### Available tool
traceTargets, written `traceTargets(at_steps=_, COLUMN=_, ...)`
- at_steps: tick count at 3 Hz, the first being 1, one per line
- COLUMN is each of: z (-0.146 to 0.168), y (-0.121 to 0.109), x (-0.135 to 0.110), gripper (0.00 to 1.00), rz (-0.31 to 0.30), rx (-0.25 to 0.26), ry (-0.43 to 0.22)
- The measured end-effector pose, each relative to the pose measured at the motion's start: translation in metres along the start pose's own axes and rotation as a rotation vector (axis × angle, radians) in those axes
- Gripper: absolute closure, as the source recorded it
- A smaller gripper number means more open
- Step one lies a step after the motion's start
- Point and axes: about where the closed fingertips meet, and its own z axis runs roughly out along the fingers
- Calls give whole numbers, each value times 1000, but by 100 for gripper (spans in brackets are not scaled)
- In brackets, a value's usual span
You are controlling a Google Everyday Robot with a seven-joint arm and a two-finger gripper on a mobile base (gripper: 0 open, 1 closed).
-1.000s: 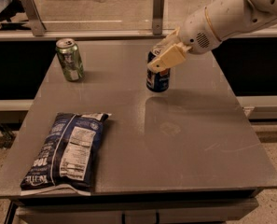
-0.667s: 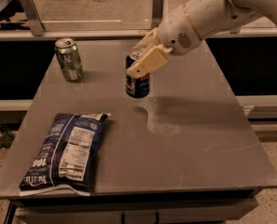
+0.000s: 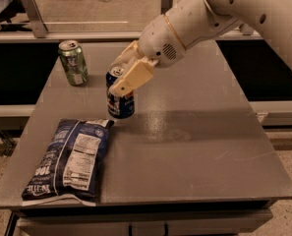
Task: Move pepsi can near blue chip bag
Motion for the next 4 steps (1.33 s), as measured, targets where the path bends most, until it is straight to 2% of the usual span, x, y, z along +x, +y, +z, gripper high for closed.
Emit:
traceTargets(at_steps=1, z=10, y=-5, x=10, gripper=100, rz=-1, rx=-1, ry=35)
traceTargets(at_steps=2, z=15, y=-8, x=22, gripper=82, rz=4, rx=-13, ry=55)
traceTargets(at_steps=3, z=21, y=-10, x=32, gripper=59, rz=20, rx=-56, ry=31)
traceTargets(at_steps=4, z=23, y=-10, x=31, gripper=35, rz=19, rx=-58, ry=32)
